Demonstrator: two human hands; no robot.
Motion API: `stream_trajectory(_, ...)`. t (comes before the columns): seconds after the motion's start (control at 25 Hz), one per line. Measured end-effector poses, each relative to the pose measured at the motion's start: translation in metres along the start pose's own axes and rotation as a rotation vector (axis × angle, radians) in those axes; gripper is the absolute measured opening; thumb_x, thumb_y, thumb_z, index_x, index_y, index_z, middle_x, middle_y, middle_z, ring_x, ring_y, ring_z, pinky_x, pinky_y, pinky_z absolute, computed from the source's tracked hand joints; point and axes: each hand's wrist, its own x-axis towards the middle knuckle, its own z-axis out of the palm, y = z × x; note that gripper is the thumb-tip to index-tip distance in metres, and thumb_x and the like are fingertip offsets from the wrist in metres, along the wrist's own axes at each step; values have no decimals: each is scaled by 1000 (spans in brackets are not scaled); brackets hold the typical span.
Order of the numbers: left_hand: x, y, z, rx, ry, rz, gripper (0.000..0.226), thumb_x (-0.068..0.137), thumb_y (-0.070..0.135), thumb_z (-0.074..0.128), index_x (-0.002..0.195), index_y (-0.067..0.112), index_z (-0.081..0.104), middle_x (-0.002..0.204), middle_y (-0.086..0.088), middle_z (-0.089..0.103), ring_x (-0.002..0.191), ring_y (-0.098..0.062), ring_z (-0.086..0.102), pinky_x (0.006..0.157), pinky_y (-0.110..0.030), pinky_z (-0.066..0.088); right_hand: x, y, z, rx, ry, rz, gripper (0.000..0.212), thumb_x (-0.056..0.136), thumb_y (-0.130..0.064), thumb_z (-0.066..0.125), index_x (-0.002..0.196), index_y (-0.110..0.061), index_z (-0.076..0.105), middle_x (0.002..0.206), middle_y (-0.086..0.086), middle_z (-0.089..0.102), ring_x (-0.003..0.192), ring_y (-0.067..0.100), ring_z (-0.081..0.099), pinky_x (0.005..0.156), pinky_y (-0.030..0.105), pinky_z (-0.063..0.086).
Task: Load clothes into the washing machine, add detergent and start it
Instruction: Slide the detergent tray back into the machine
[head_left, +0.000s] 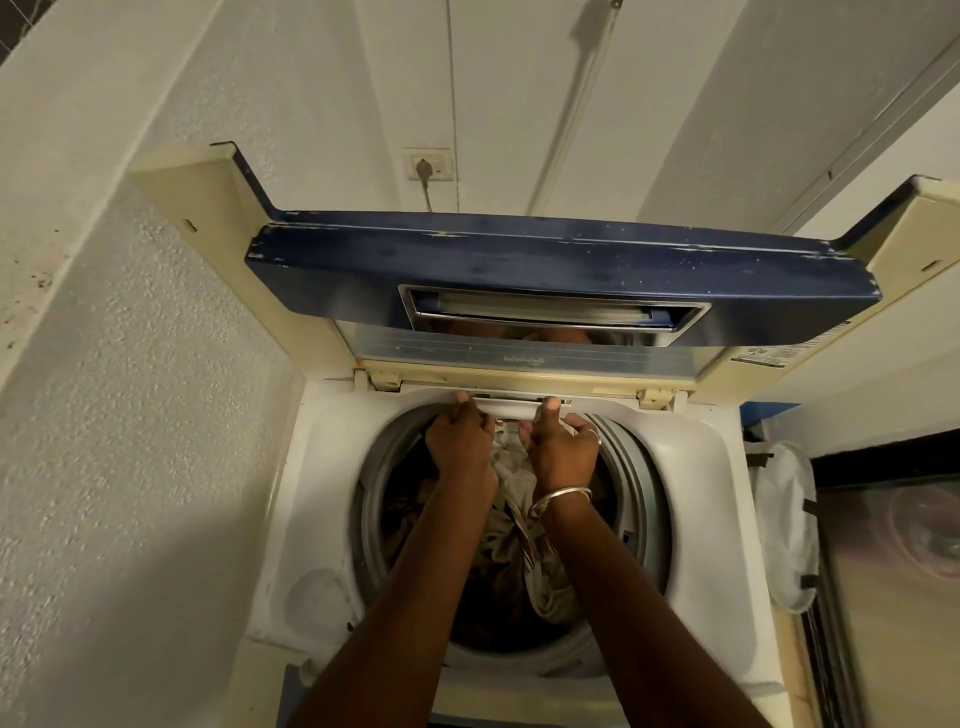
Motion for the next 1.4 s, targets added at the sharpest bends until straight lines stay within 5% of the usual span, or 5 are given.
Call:
stream_trajectory(0.2, 6, -20, 4, 100, 81, 31, 25, 95, 25, 64, 110, 6, 65, 97, -4, 69, 90, -17, 69, 73, -25, 55, 4, 4, 6, 150, -8, -16, 39, 89, -6, 70, 114, -9, 40, 92, 24, 67, 68, 30, 69, 59, 33, 60)
stream_trajectory(0.4, 31, -29, -2, 291, 27, 23, 37, 86, 23, 72, 118, 9, 61, 112, -8, 71, 107, -26, 68, 95, -44, 56, 16, 8, 1, 106, -29, 9, 41, 87, -16, 74, 113, -15, 42, 95, 16, 68, 62, 24, 70, 52, 28, 56)
stream_trajectory(0.84, 25, -17, -19, 420, -175, 41, 38, 92, 40, 67, 109, 6, 68, 97, -11, 75, 80, -16, 72, 67, -27, 57, 8, 10, -8, -87, -139, -4, 40, 91, -39, 67, 104, -2, 59, 88, 17, 73, 68, 24, 68, 53, 28, 52)
stream_trajectory(1.04, 6, -8, -41, 802, -174, 267, 37, 98, 43, 52, 119, 17, 67, 112, -4, 71, 101, -21, 66, 95, -43, 54, -3, 15, -19, -347, -104, -234, 32, 91, -47, 63, 81, -17, 70, 73, 10, 71, 68, 29, 67, 67, 47, 57)
stream_trajectory(1.4, -23, 4, -93, 1079, -307, 631, 37, 102, 35, 48, 133, 18, 59, 133, -1, 62, 123, -19, 56, 104, -31, 42, -30, 5, -46, -890, -195, -620, 45, 92, -59, 50, 115, -23, 65, 108, 0, 71, 104, 18, 64, 91, 40, 53)
